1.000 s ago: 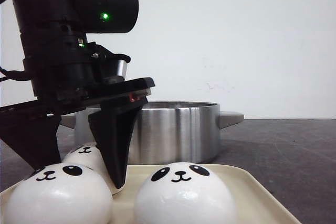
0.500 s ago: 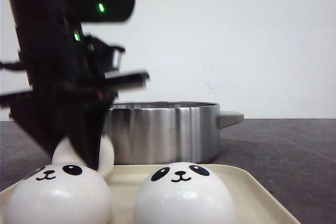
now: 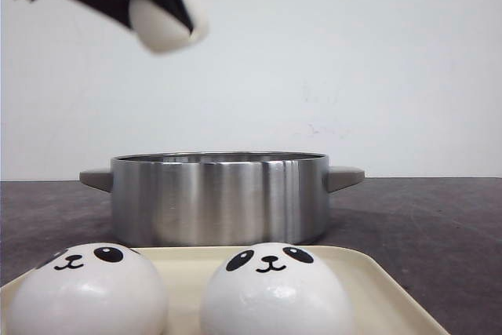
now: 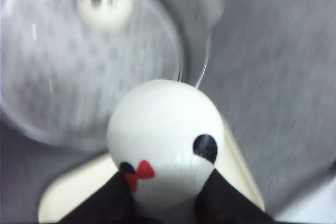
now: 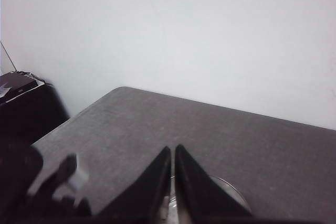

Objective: Steam buns
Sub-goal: 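Lift the bun with the left gripper and carry it over the pot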

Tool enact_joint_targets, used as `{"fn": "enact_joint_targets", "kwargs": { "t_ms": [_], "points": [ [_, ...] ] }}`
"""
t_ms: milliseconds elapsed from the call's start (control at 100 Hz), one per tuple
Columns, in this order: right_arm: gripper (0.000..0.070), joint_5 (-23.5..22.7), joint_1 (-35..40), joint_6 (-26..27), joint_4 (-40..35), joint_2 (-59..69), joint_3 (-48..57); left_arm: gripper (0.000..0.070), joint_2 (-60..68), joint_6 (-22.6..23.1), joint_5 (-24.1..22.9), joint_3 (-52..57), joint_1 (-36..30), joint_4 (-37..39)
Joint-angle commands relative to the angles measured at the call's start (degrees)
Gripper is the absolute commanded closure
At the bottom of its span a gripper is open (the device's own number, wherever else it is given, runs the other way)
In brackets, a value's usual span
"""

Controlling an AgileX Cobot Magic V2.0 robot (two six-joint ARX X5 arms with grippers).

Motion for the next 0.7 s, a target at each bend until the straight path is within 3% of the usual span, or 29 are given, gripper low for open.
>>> {"fn": "enact_joint_targets", "kwargs": {
  "t_ms": [0,150,340,690],
  "points": [
    [0.0696,0.0,0.6,0.6,0.3,0.7,1.0,0.07,3.4,4.1,-0.8,3.4,0.9,0.1],
    [0.0696,0.0,0.6,0.6,-0.5,0.9,1.0,0.07,13.2,8.0,-1.0,12.4,5.1,-1.8],
    [0.0696,0.0,0.6,0.6,-2.0,1.0,1.0,0.07,25.5,8.7,-1.0,21.7,8.4,-3.3],
    [0.0696,0.1,0.6,0.7,-3.0,1.0,1.0,0.07,38.5,9.2,-2.0,24.8,12.3,-3.1]
  ]
}}
